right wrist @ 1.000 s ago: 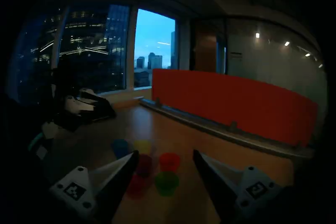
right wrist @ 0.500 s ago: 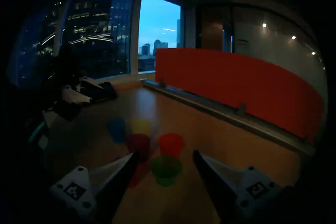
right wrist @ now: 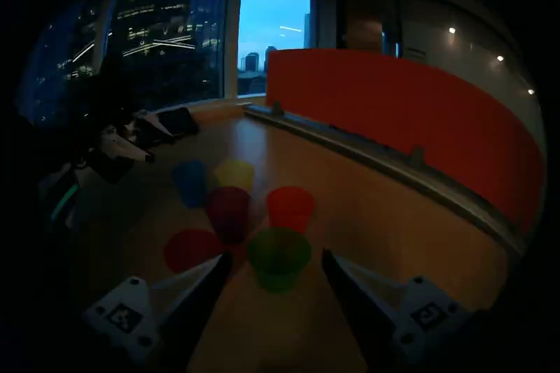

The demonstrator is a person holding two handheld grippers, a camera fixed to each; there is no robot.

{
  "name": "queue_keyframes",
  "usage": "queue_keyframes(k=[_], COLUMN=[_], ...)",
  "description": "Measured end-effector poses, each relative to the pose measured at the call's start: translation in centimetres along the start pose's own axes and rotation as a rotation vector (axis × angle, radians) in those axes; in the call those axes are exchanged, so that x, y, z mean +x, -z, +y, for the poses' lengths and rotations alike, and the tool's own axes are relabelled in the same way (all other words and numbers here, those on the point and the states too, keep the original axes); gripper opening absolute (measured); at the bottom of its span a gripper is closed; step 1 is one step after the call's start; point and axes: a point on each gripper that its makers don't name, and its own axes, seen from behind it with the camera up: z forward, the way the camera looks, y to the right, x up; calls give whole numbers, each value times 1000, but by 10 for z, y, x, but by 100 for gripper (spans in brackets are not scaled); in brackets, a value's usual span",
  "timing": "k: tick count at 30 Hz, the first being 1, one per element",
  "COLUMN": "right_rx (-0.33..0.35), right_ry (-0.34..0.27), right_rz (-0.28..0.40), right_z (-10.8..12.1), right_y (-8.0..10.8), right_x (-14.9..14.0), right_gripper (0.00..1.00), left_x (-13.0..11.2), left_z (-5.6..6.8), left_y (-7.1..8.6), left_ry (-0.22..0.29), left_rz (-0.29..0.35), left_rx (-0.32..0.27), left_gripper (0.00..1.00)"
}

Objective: Pour water

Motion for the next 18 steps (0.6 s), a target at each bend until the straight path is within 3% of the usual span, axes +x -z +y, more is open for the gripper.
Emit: queue_keyframes(k=[18], right_rx=[29], right_ry=[6], right_rz=[-83], right_z=[1], right_y=[-32], right_x=[-35], right_gripper=[97], left_x=[-44], left_z=[-10], left_y=[-30], left_ry=[20], left_rz=[-121], left_rx=[-11], left_gripper=[96])
